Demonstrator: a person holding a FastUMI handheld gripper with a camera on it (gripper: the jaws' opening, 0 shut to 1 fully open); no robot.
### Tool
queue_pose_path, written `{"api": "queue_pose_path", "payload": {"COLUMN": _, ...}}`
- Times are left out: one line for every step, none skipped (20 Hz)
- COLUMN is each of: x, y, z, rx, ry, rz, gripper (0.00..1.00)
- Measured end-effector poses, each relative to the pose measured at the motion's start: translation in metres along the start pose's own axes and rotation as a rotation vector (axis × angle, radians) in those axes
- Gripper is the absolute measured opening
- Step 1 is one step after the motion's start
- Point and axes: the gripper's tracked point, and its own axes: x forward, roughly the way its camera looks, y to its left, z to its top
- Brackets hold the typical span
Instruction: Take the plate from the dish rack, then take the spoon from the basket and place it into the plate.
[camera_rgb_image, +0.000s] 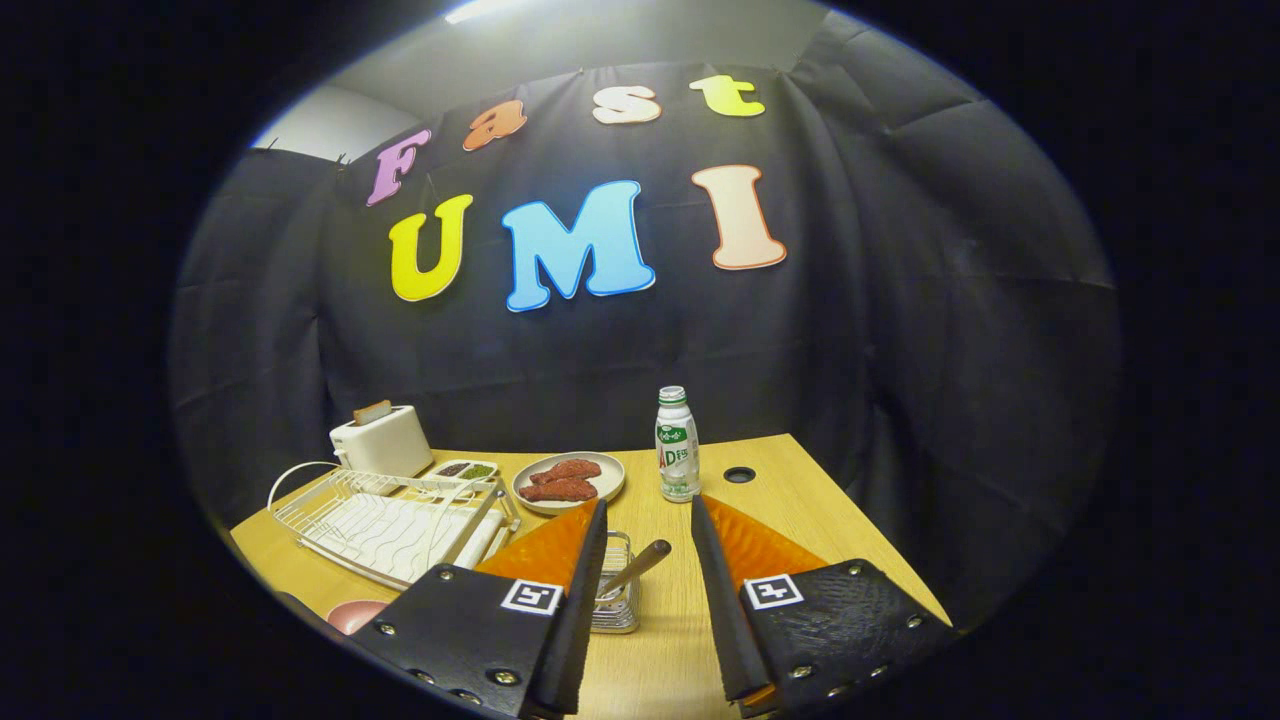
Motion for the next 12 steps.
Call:
{"api": "queue_pose_path", "payload": {"x": 0.007, "y": -0.002, "z": -0.005, "rx": 0.014, "ry": 0.006, "rz": 0.002, "gripper": 0.52}}
{"api": "queue_pose_path", "payload": {"x": 0.012, "y": -0.004, "z": -0.009, "rx": 0.018, "ry": 0.012, "rz": 0.003, "gripper": 0.52}}
{"api": "queue_pose_path", "payload": {"x": 0.017, "y": -0.006, "z": -0.013, "rx": 0.022, "ry": 0.017, "rz": 0.004, "gripper": 0.52}}
{"api": "queue_pose_path", "payload": {"x": 0.023, "y": -0.006, "z": -0.017, "rx": 0.025, "ry": 0.024, "rz": 0.009, "gripper": 0.52}}
{"api": "queue_pose_path", "payload": {"x": 0.028, "y": -0.006, "z": -0.02, "rx": 0.03, "ry": 0.025, "rz": 0.01, "gripper": 0.52}}
{"api": "queue_pose_path", "payload": {"x": 0.035, "y": -0.005, "z": -0.022, "rx": 0.035, "ry": 0.028, "rz": 0.014, "gripper": 0.52}}
{"api": "queue_pose_path", "payload": {"x": 0.04, "y": -0.004, "z": -0.026, "rx": 0.039, "ry": 0.033, "rz": 0.016, "gripper": 0.52}}
{"api": "queue_pose_path", "payload": {"x": 0.044, "y": -0.003, "z": -0.028, "rx": 0.04, "ry": 0.037, "rz": 0.019, "gripper": 0.52}}
{"api": "queue_pose_path", "payload": {"x": 0.047, "y": -0.003, "z": -0.03, "rx": 0.034, "ry": 0.037, "rz": 0.021, "gripper": 0.52}}
{"api": "queue_pose_path", "payload": {"x": 0.051, "y": -0.003, "z": -0.03, "rx": 0.027, "ry": 0.035, "rz": 0.021, "gripper": 0.52}}
{"api": "queue_pose_path", "payload": {"x": 0.053, "y": -0.004, "z": -0.03, "rx": 0.022, "ry": 0.035, "rz": 0.018, "gripper": 0.52}}
{"api": "queue_pose_path", "payload": {"x": 0.054, "y": -0.003, "z": -0.03, "rx": 0.02, "ry": 0.031, "rz": 0.022, "gripper": 0.52}}
